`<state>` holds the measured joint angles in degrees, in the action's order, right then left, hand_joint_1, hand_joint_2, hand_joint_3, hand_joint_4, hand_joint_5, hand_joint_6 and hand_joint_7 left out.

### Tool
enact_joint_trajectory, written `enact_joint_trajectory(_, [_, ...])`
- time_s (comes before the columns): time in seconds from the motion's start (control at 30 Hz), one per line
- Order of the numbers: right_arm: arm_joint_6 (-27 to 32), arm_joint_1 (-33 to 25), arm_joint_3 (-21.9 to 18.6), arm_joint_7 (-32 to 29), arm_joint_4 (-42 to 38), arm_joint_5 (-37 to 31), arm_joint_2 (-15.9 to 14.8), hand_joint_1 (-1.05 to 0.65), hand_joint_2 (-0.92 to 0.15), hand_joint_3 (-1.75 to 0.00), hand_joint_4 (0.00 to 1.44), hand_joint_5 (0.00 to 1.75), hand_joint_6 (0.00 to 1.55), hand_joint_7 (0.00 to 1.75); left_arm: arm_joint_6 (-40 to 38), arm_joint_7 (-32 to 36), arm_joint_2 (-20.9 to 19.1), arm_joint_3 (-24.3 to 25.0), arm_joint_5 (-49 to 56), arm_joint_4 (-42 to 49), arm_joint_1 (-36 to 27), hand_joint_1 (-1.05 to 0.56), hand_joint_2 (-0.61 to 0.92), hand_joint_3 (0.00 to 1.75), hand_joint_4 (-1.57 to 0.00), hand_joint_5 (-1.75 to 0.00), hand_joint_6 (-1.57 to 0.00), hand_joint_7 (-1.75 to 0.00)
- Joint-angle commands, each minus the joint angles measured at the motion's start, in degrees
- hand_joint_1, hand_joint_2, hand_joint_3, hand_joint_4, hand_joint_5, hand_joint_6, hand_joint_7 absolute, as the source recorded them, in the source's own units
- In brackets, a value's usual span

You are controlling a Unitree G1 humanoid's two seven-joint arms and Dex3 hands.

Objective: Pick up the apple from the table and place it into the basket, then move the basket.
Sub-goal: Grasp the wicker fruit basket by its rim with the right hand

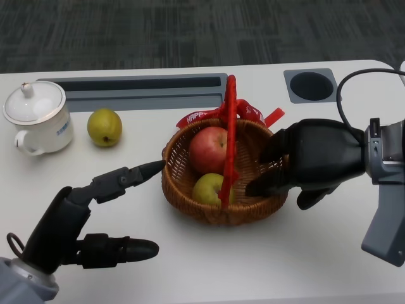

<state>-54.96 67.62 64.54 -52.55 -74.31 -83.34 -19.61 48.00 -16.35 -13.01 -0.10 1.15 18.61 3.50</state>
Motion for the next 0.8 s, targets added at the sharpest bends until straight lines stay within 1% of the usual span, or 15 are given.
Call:
enact_joint_trajectory(0.03, [0.43,-0.54,0.99,2.80,-1.10,1.23,1.07,-0.83,-0.92,-0.09,0.71,0.02,0.56,0.00,1.17,1.36,0.02,0.57,0.27,-0.07,-1.13,-0.72,0.77,0.00,-0.63,-0.02,-0.61,-0.01])
enact_joint_trajectory(0.13, [0.99,-1.24,1.42,4.73,-1.45,2.27,2.24,-0.80,-0.92,-0.07,0.72,0.03,0.58,0.01,1.70,1.85,0.54,0.68,-0.07,0.05,-1.44,-0.71,0.76,0.00,-0.64,-0.02,-0.62,-0.01])
enact_joint_trajectory(0.3, [2.37,-1.91,1.46,7.47,-2.14,4.45,4.58,-0.70,-0.89,-0.02,0.76,0.03,0.62,0.01,3.73,2.75,1.71,0.83,-0.48,1.40,-1.26,-0.69,0.75,0.00,-0.67,-0.02,-0.63,-0.01])
enact_joint_trajectory(0.43, [3.51,-1.77,0.33,12.69,-2.94,7.19,6.29,-0.57,-0.91,-0.03,0.77,0.02,0.62,0.01,5.58,3.60,2.74,0.91,-0.49,2.73,-0.94,-0.67,0.75,0.00,-0.69,-0.03,-0.65,-0.01])
enact_joint_trajectory(0.57, [4.45,-2.23,-1.95,17.68,-3.63,10.54,6.93,-0.40,-0.92,-0.07,0.83,0.04,0.71,0.03,7.18,4.70,3.59,1.19,-0.21,3.22,-1.07,-0.64,0.75,0.00,-0.71,-0.03,-0.66,-0.02])
enact_joint_trajectory(0.67, [5.19,-2.91,-4.28,21.10,-4.07,13.60,6.88,-0.28,-0.89,-0.04,0.90,0.05,0.81,0.04,8.23,6.14,3.99,1.81,1.05,3.31,-1.47,-0.63,0.75,0.00,-0.73,-0.03,-0.68,-0.02])
enact_joint_trajectory(0.8, [7.39,-3.41,-6.75,24.66,-4.13,16.66,6.77,-0.20,-0.86,-0.01,0.94,0.04,0.85,0.04,9.49,7.39,4.12,2.47,1.76,3.77,-1.80,-0.63,0.76,0.00,-0.75,-0.03,-0.69,-0.02])
